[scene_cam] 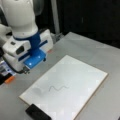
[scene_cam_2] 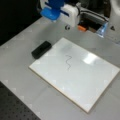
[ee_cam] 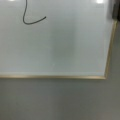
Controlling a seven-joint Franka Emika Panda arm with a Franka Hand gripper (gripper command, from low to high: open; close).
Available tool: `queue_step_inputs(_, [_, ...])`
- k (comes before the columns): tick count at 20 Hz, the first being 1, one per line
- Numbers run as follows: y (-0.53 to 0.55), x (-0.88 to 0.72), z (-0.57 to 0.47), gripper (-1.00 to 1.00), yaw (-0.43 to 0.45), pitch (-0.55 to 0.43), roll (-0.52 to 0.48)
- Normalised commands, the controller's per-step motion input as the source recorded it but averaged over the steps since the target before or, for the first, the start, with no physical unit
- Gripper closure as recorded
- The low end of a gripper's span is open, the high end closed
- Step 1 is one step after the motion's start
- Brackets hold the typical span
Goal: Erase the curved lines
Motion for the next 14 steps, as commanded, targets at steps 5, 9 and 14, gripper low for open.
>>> queue_step_inputs(5, [-0.32, 0.24, 0.12, -1.00, 0.281, 0.178, -0.092])
queue_step_inputs(9, [-0.33, 0.26, 0.18, -1.00, 0.288, 0.243, -0.072])
queue_step_inputs(14, [-0.45, 0.38, 0.22, -1.00, 0.229, 0.320, -0.004])
